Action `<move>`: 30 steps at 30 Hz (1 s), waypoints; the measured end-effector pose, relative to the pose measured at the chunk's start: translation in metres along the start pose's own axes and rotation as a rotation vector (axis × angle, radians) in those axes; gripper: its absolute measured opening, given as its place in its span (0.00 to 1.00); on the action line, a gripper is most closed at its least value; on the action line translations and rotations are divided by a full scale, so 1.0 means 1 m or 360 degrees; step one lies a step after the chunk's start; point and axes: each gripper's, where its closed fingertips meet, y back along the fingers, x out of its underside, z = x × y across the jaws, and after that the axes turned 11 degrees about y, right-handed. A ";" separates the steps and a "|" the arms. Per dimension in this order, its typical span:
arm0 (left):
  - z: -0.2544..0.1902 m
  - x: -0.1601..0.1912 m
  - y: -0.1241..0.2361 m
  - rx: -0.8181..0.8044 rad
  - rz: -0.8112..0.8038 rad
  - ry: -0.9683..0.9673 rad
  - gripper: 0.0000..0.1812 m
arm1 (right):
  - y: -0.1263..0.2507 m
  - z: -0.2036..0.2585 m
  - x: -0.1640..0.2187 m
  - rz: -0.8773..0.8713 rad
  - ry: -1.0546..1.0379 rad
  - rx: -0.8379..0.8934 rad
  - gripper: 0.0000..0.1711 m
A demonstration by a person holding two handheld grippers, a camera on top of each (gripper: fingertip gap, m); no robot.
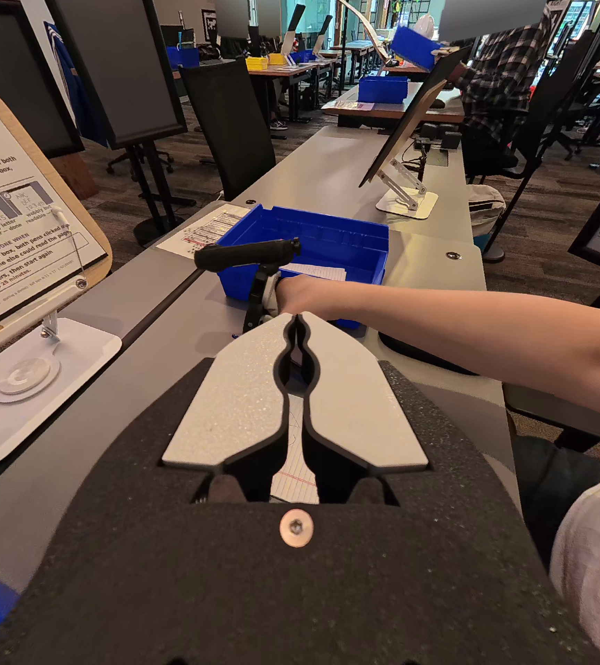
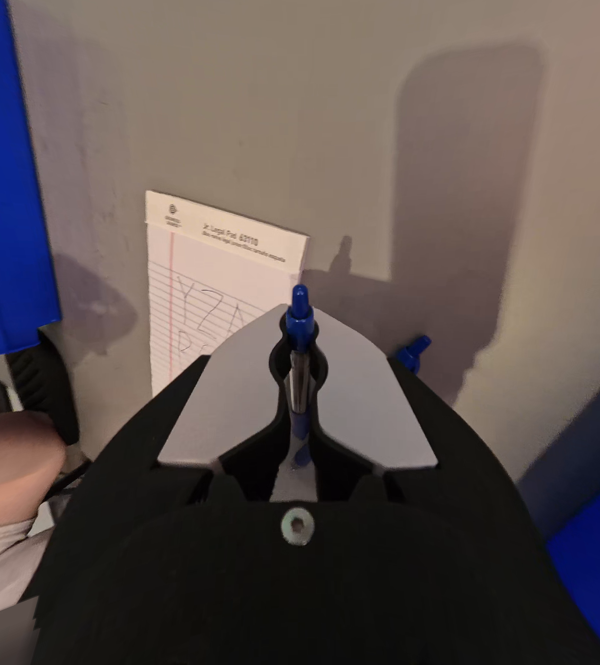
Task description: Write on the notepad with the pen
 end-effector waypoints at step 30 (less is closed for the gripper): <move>-0.007 0.011 -0.007 0.0029 0.0106 -0.0048 0.00 | 0.042 -0.016 -0.002 0.0041 0.0176 0.0487 0.17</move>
